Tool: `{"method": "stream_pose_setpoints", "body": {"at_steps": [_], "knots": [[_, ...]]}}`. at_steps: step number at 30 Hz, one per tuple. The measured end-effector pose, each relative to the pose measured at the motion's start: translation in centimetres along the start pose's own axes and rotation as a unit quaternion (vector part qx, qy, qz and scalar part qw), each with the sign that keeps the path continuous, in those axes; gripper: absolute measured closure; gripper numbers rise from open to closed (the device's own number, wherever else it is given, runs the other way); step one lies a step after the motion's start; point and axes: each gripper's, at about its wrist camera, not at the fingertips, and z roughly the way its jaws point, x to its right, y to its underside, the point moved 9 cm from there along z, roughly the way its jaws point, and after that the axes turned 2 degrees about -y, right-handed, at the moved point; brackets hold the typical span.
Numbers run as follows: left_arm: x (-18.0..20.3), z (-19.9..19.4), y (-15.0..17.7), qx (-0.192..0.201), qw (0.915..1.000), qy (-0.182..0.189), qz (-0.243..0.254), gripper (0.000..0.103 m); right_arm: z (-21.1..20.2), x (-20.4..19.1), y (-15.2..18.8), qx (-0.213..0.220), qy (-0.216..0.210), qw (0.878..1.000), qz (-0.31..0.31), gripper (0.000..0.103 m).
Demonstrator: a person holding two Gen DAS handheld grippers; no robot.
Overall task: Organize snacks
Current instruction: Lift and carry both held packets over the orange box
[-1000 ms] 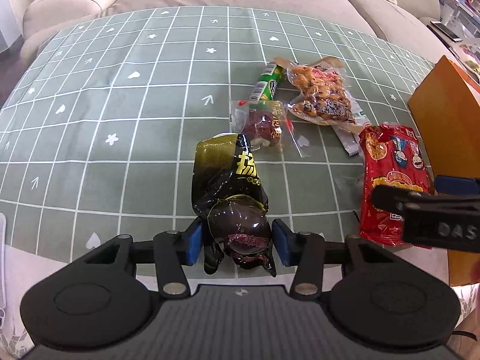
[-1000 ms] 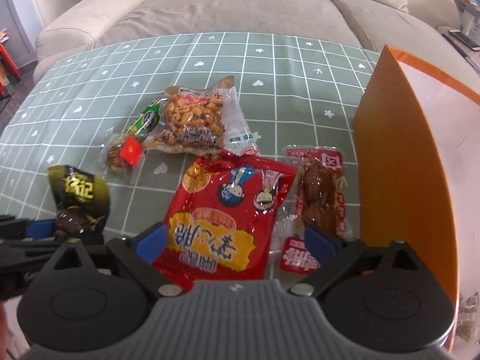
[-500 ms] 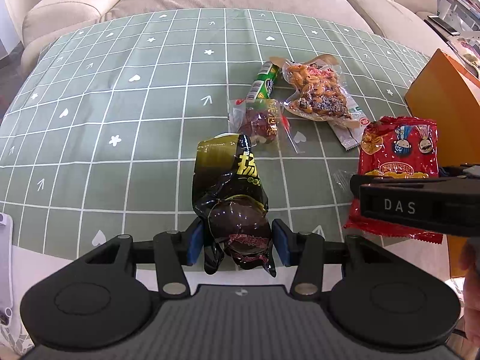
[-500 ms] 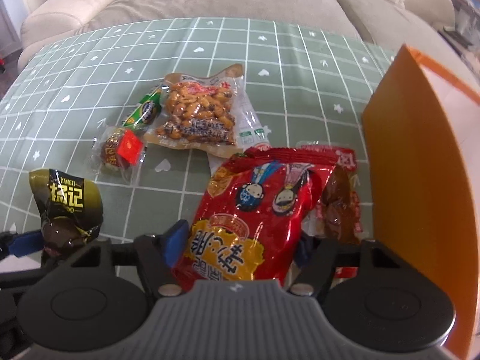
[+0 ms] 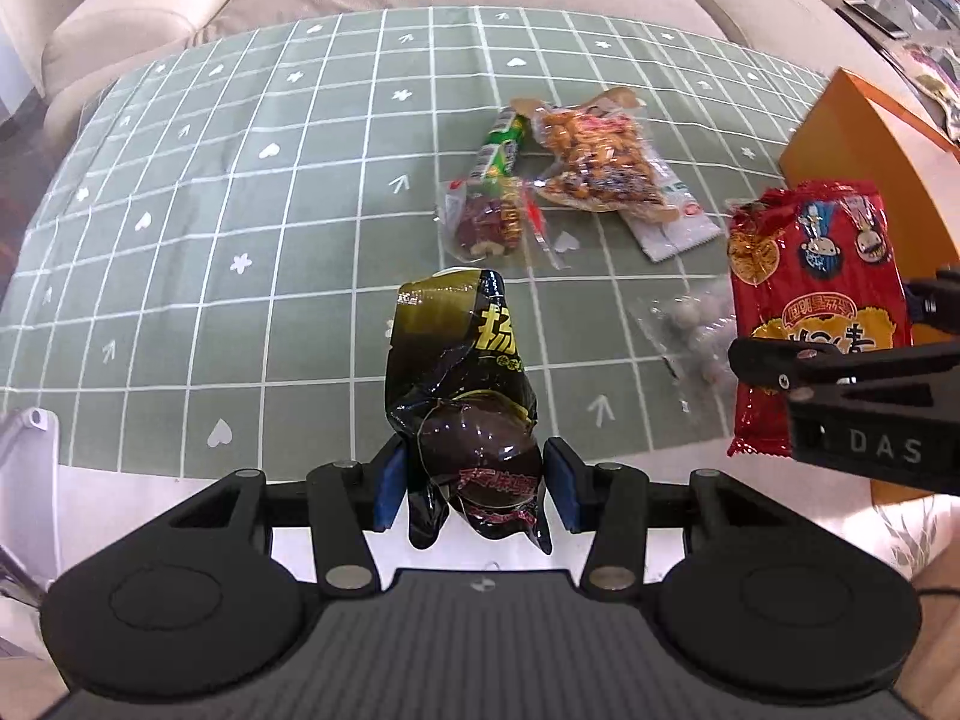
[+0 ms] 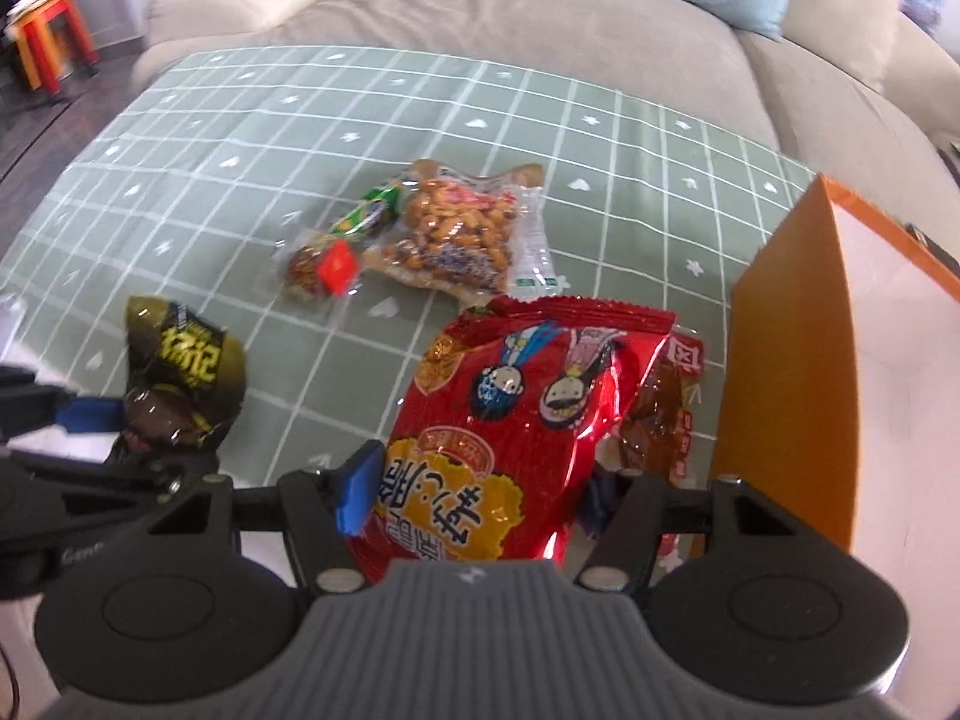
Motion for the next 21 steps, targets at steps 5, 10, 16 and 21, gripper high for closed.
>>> {"method": "stream_pose_setpoints", "body": {"at_steps": [5, 10, 16, 21], "knots": [[1.5, -1.8, -0.1, 0.002, 0.9998, -0.002, 0.022, 0.049, -2.5, 0.4, 0.6, 0.001, -0.035, 0.999, -0.018, 0.042], [3.3, -3.4, -0.5, 0.003, 0.9989, -0.008, 0.046, 0.049, -5.0, 2.1, 1.6, -0.015, -0.054, 0.998, -0.006, 0.042], [6.8, -5.5, -1.4, 0.017, 0.9972, 0.006, 0.073, 0.049, -7.9, 5.4, 2.8, -0.025, -0.088, 0.995, 0.028, 0.042], [10.6, -7.2, -2.8, 0.039, 0.9940, 0.033, 0.097, 0.049, -10.9, 9.3, 3.6, -0.009, -0.090, 0.994, 0.062, 0.042]]}}
